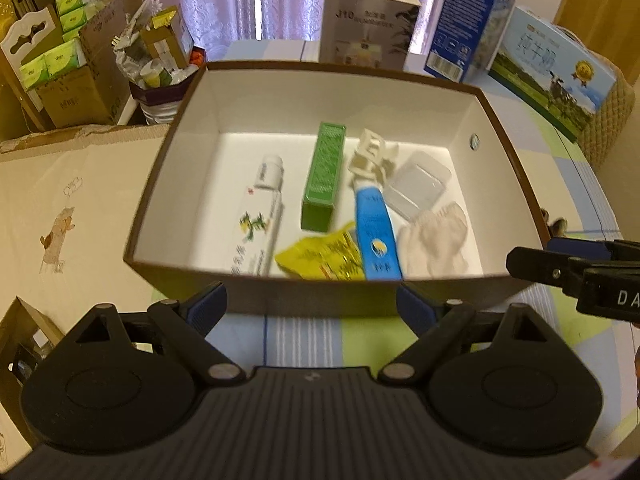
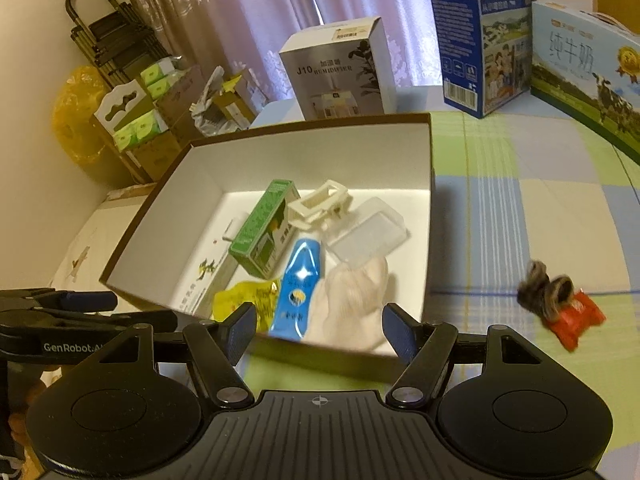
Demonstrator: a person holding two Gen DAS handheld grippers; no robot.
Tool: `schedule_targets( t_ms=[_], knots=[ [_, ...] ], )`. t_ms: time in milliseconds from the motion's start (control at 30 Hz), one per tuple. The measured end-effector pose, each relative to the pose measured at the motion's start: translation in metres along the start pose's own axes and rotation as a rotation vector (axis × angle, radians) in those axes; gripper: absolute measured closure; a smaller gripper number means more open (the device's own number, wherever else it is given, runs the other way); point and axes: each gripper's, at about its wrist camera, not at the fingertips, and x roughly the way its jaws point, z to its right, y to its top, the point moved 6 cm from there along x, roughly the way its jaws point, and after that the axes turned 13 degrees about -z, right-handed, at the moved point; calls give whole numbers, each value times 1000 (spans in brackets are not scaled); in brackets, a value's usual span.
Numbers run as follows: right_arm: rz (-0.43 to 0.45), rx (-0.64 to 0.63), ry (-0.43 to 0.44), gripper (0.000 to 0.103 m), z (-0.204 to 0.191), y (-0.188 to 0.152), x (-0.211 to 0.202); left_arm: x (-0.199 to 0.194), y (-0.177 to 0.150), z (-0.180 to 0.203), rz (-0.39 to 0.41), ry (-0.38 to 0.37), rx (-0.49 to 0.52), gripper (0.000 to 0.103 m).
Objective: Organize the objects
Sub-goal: 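Open both tools and withdraw them from the brown box, then move both tools toward the dark pouch and red candy packet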
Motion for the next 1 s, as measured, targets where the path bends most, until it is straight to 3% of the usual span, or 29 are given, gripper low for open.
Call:
schedule_targets(
  t_ms=[1000],
  knots=[
    [-85, 37, 7, 36, 55, -71, -28, 2, -52, 74, -65, 3, 67, 13]
  ],
)
